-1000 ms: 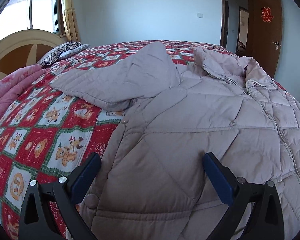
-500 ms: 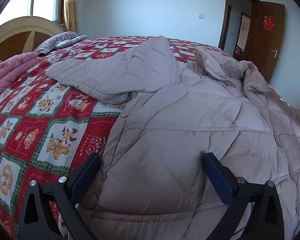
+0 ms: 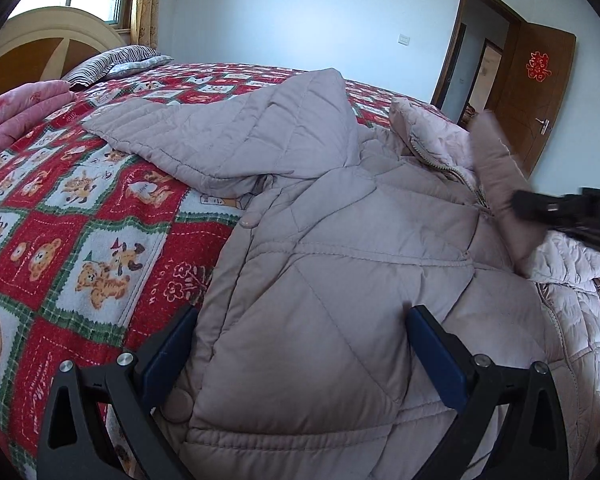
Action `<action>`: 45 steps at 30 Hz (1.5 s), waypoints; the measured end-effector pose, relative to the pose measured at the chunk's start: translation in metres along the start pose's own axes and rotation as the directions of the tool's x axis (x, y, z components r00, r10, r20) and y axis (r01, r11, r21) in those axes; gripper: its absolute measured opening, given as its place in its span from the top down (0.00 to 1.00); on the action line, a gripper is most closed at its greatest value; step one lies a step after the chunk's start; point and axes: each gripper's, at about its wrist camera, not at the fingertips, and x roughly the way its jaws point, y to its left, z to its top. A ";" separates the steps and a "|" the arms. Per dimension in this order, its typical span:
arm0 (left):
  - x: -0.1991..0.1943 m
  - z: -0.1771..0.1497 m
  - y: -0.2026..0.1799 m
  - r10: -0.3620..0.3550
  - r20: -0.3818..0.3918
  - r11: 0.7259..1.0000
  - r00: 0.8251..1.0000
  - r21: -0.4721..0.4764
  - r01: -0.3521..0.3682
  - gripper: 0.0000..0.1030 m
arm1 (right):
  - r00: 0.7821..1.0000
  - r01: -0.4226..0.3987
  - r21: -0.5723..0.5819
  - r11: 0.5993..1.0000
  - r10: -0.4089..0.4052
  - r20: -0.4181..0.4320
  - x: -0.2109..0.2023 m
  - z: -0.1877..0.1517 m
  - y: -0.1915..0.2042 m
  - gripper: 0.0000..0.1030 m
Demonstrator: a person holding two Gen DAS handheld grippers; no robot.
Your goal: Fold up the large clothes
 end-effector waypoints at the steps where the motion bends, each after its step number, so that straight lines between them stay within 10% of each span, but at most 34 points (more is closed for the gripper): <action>1: 0.000 0.000 0.000 -0.001 0.001 1.000 1.000 -0.002 0.001 0.01 | 1.000 -0.017 0.000 1.000 0.017 -0.010 0.005 0.001 0.003 0.89; 5: 0.000 0.000 0.000 0.000 0.002 1.000 1.000 -0.002 0.000 0.01 | 0.987 -0.146 0.040 0.988 0.148 -0.065 0.029 -0.001 0.005 0.81; 8: 0.001 0.000 0.000 0.003 0.002 1.000 1.000 0.001 -0.003 0.01 | 0.958 -0.260 0.107 0.960 0.270 -0.097 0.037 -0.002 0.002 0.46; 12: 0.001 0.000 0.001 0.003 0.002 1.000 1.000 0.000 -0.003 0.01 | 0.934 -0.356 0.094 0.930 0.354 0.036 -0.017 0.010 -0.010 0.34; 15: 0.002 0.000 0.001 0.003 0.002 1.000 1.000 0.000 -0.003 0.01 | 0.971 -0.206 0.051 0.977 0.198 0.134 -0.062 0.016 -0.036 0.44; 17: 0.002 0.000 0.001 0.003 0.003 1.000 1.000 0.000 -0.003 0.01 | 0.991 -0.028 0.042 0.999 0.022 0.135 -0.078 0.016 -0.060 0.78; 20: 0.002 0.000 0.001 0.008 0.003 1.000 1.000 0.001 -0.008 0.01 | 0.981 0.186 0.061 0.981 -0.188 0.045 -0.069 0.003 -0.096 0.80; 24: 0.002 0.001 -0.001 0.021 -0.005 1.000 1.000 0.008 -0.021 0.01 | 0.987 0.129 0.141 0.982 -0.114 -0.110 -0.019 -0.024 -0.106 0.80; 36: -0.004 0.015 -0.020 0.129 -0.065 0.990 0.989 0.073 -0.124 0.01 | 0.995 0.086 0.100 0.991 -0.080 -0.061 -0.025 -0.024 -0.093 0.79; 40: -0.024 0.034 -0.026 0.082 -0.010 0.996 0.997 0.036 -0.081 0.01 | 0.982 0.159 0.108 0.981 -0.168 0.084 -0.081 -0.002 -0.119 0.78; 45: -0.024 0.063 -0.055 0.081 0.064 0.996 0.995 0.041 -0.083 0.01 | 0.917 0.371 0.142 0.918 -0.386 0.102 -0.092 0.012 -0.174 0.56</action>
